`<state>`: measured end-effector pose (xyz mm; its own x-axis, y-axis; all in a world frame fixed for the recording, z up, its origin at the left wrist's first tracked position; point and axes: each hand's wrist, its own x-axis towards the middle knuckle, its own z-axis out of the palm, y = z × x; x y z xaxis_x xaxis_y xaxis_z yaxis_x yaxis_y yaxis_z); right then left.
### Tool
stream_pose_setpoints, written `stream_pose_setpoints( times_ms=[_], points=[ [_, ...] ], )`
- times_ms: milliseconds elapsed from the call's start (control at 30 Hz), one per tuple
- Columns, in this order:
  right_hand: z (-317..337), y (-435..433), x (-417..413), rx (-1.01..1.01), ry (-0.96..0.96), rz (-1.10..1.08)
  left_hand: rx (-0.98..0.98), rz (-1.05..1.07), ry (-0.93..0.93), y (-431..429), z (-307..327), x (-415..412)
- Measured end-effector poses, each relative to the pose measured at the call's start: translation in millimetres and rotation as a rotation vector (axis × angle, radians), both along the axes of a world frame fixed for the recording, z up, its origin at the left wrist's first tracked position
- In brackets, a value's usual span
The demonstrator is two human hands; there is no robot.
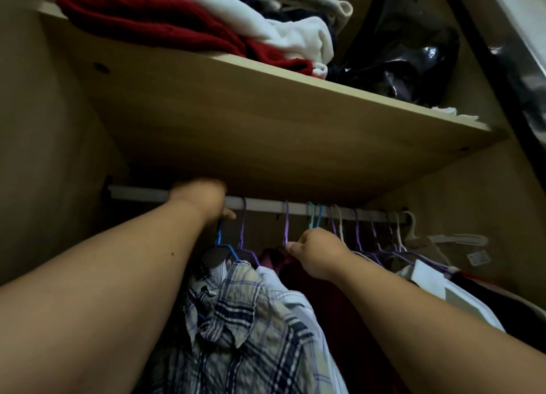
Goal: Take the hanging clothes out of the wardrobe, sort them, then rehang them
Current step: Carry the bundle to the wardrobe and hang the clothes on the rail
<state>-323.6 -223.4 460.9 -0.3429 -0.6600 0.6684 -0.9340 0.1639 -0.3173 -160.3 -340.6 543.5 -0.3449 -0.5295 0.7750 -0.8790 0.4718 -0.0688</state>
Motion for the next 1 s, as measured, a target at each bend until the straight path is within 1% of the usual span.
stream_pose_setpoints(
  times_ms=[100, 167, 233, 300, 433, 500, 633, 733, 1000],
  points=[
    [-1, 6, 3, -0.045, 0.012, 0.019, -0.028, 0.115, 0.009, 9, -5, 4],
    [-2, 16, 4, -0.093, 0.035, 0.036, -0.011, 0.11, 0.042, 18, -9, 3],
    [-8, 33, 3, -0.16, 0.11, 0.026, -0.03, -0.021, 0.071, 31, -14, -1],
    [-17, 58, -2, -0.207, 0.232, -0.006, -0.084, -0.161, 0.052, 61, -26, -11],
    [-42, 131, -20, -0.172, 0.496, -0.186, -0.081, -0.381, -0.077, 148, -62, -39],
    [-54, 177, -27, -0.134, 0.537, -0.257, -0.081, -0.471, -0.169, 192, -80, -54],
    [-88, 280, -46, 0.004, 0.479, -0.423, -0.082, -0.648, -0.305, 283, -122, -91],
    [-128, 365, -60, 0.122, 0.417, -0.558, -0.084, -0.783, -0.364, 351, -162, -125],
    [-257, 583, -64, 0.32, 0.09, -0.874, -0.032, -1.231, -0.575, 536, -300, -197]
  ],
)
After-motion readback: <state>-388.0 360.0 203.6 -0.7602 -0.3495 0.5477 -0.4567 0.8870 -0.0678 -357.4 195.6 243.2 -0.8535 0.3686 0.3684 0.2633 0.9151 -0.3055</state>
